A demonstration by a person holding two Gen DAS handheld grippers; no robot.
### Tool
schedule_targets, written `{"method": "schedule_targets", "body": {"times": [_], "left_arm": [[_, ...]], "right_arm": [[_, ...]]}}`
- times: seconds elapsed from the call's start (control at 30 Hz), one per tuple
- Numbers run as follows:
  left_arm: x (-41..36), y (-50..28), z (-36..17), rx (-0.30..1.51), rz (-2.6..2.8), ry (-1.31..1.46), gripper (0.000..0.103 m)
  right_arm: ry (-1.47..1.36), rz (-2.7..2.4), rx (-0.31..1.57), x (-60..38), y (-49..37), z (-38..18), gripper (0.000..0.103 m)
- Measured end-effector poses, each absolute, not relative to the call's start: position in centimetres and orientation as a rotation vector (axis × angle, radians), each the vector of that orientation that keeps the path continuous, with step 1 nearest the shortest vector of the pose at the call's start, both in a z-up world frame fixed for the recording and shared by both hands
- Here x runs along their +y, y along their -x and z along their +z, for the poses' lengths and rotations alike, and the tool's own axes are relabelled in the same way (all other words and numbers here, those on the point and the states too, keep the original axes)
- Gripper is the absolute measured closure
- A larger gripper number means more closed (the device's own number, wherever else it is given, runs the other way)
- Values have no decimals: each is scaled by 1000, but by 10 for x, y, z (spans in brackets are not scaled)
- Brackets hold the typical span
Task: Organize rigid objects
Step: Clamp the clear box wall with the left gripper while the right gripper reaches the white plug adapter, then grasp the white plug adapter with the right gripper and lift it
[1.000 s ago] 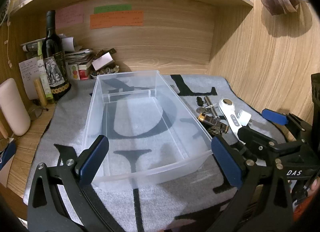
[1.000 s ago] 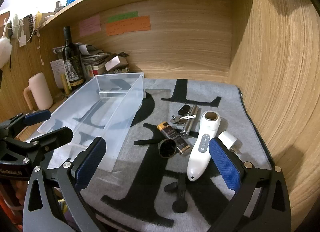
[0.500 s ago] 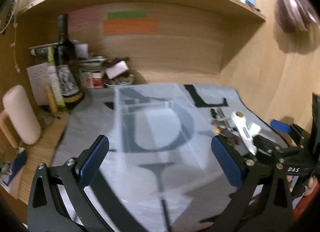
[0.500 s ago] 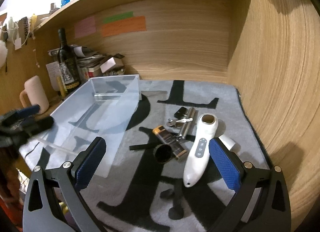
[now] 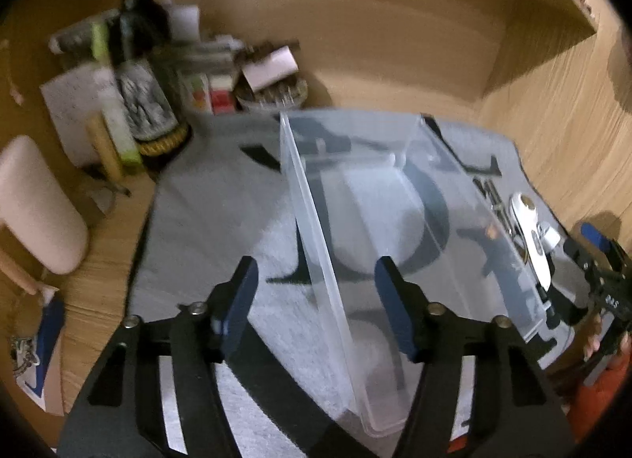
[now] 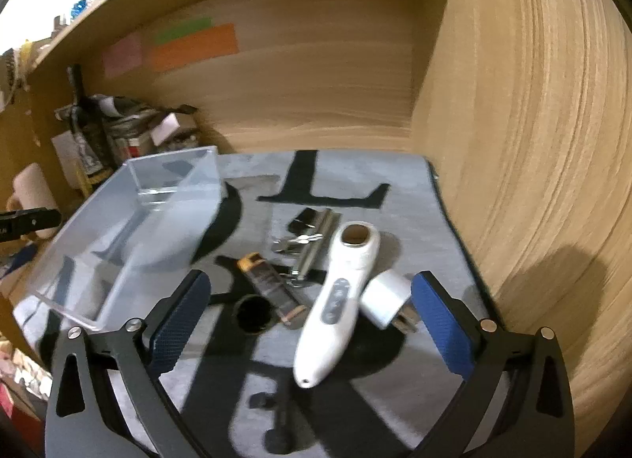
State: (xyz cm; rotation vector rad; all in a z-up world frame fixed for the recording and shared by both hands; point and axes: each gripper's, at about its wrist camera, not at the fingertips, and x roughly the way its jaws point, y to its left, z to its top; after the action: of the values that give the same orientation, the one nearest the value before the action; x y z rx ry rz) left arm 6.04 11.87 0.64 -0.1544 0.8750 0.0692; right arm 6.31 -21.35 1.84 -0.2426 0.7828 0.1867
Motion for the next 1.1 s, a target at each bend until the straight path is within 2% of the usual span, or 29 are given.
{"method": "schedule_targets", "body": {"times": [0.13, 0.2, 0.27, 0.37, 0.4, 0.47, 0.53, 0.57, 0.67, 0.93, 1.0, 1.1], "left_arm": [[117, -73, -9, 965, 36, 147, 56], [118, -77, -15, 1001, 10, 166, 63], [120, -81, -18, 1030, -7, 186, 70], [123, -83, -20, 1046, -4, 204, 73], [123, -84, -20, 1050, -5, 208, 74], [123, -85, -19, 1050, -14, 220, 79], [121, -85, -19, 1049, -29, 228, 84], [119, -84, -18, 1046, -26, 222, 85], [119, -83, -18, 1040, -19, 217, 86], [120, -85, -17, 1045, -12, 208, 87], [120, -85, -17, 1043, -13, 210, 87], [120, -84, -18, 1039, -13, 213, 87]], "right_arm": [[242, 124, 824, -226, -75, 10, 15], [219, 94, 861, -236, -82, 3, 25], [210, 67, 882, -243, -87, -2, 27], [195, 38, 914, -252, -92, -9, 31], [186, 34, 929, -256, -94, -13, 39], [167, 32, 957, -260, -99, -18, 47], [136, 32, 961, -265, -100, -17, 47], [127, 33, 962, -266, -101, -16, 48], [122, 37, 960, -268, -101, -15, 60], [169, 38, 898, -253, -98, -8, 61], [164, 56, 881, -249, -95, 0, 73], [177, 82, 839, -239, -90, 12, 75]]}}
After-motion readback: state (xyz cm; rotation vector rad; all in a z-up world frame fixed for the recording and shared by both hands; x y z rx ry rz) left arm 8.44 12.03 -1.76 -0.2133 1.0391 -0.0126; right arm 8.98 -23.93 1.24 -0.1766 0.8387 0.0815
